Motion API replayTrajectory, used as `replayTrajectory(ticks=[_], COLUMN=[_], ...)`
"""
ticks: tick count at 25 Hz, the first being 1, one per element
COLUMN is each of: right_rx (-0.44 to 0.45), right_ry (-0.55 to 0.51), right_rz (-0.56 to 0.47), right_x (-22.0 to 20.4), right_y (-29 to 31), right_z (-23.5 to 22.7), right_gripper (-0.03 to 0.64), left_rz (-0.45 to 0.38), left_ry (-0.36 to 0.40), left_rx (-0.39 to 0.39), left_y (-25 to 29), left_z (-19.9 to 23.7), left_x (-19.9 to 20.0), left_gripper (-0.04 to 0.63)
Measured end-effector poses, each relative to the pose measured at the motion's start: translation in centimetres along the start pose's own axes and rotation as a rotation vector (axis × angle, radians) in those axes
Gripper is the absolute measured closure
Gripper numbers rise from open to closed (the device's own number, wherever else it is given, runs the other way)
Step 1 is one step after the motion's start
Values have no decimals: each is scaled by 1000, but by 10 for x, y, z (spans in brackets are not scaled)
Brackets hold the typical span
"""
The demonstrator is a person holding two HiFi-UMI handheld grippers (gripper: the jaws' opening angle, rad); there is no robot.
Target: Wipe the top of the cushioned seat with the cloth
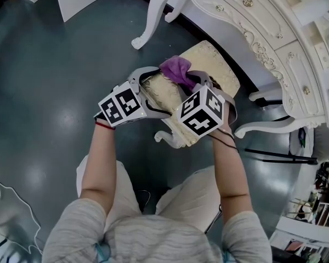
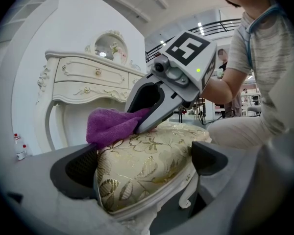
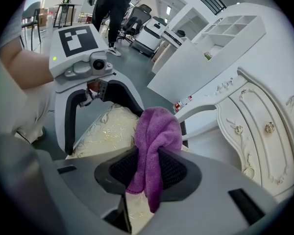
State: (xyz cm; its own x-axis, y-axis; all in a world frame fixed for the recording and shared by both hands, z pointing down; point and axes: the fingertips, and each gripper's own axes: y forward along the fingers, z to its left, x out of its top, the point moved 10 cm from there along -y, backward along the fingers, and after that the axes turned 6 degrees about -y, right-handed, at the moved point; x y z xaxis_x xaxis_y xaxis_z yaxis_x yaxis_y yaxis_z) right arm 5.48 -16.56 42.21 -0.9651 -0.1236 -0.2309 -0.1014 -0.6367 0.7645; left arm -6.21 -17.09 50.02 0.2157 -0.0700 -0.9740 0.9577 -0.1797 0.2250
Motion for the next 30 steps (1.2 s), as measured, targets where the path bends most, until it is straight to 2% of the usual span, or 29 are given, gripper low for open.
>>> replayTrajectory(ticks=[19,30], right_rx=[44,74], right_ry=[8,23], right_rz=[-59,-116], right_x=[14,21], right_y=[-14,-23], right_z=[22,35], right_gripper=[499,499], left_rz=[55,47], left_ry=[-28,-32], left_rx=[7,-3], left_y=[-5,-7], left_z=[2,1], left_x=[-8,-7], left_gripper=[3,5])
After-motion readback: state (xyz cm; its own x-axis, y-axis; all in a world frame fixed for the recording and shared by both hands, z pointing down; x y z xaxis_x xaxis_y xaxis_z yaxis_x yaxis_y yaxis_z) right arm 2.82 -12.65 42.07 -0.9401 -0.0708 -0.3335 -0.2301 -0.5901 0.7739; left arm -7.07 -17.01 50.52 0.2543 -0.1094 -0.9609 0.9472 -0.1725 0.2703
